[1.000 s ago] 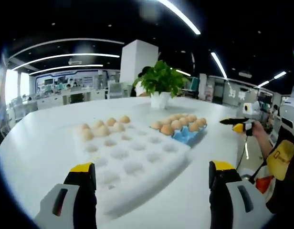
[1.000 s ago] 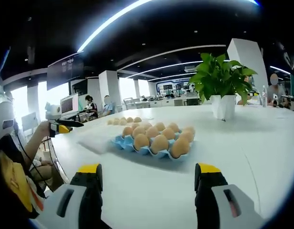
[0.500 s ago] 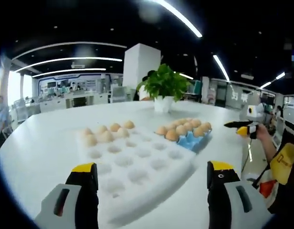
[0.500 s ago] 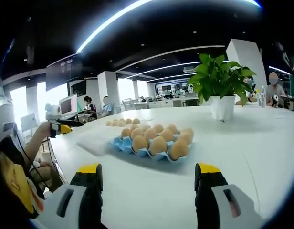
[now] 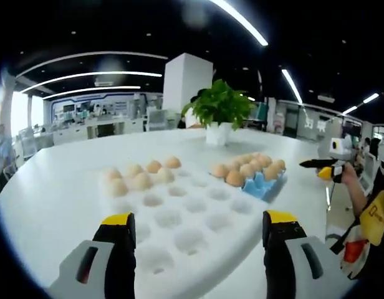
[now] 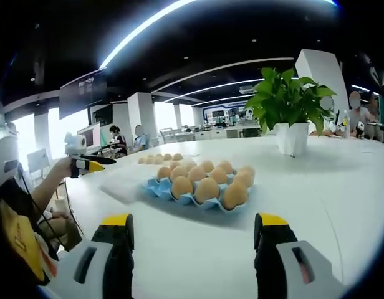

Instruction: Pick up the eggs on the table and place them into the egg tray on the table

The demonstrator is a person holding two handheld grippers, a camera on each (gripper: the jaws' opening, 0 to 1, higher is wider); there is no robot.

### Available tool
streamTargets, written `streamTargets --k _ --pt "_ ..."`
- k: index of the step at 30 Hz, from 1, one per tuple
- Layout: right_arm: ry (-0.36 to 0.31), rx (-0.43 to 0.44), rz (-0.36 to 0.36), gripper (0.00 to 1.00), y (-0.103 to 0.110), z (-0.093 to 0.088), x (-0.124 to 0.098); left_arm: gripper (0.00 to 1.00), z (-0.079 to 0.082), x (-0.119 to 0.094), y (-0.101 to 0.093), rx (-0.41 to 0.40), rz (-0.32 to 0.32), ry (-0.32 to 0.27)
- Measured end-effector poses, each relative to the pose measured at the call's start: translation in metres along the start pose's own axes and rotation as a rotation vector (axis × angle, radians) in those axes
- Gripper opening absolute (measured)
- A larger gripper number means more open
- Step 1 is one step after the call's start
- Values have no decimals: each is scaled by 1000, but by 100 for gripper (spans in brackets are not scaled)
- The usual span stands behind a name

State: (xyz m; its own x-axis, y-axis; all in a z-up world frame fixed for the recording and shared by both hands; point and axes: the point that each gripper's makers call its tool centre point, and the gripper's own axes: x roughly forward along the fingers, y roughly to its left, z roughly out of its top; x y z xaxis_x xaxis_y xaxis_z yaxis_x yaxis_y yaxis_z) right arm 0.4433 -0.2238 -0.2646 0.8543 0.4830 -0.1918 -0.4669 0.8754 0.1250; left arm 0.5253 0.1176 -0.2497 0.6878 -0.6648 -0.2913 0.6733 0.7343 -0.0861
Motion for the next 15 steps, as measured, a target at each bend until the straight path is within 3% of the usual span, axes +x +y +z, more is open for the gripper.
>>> streamTargets --k 6,15 --pt "25 -5 0 83 0 -4 3 81 22 16 9 29 -10 -5" --pt "27 0 6 83 0 -5 6 73 31 41 23 74 -19 16"
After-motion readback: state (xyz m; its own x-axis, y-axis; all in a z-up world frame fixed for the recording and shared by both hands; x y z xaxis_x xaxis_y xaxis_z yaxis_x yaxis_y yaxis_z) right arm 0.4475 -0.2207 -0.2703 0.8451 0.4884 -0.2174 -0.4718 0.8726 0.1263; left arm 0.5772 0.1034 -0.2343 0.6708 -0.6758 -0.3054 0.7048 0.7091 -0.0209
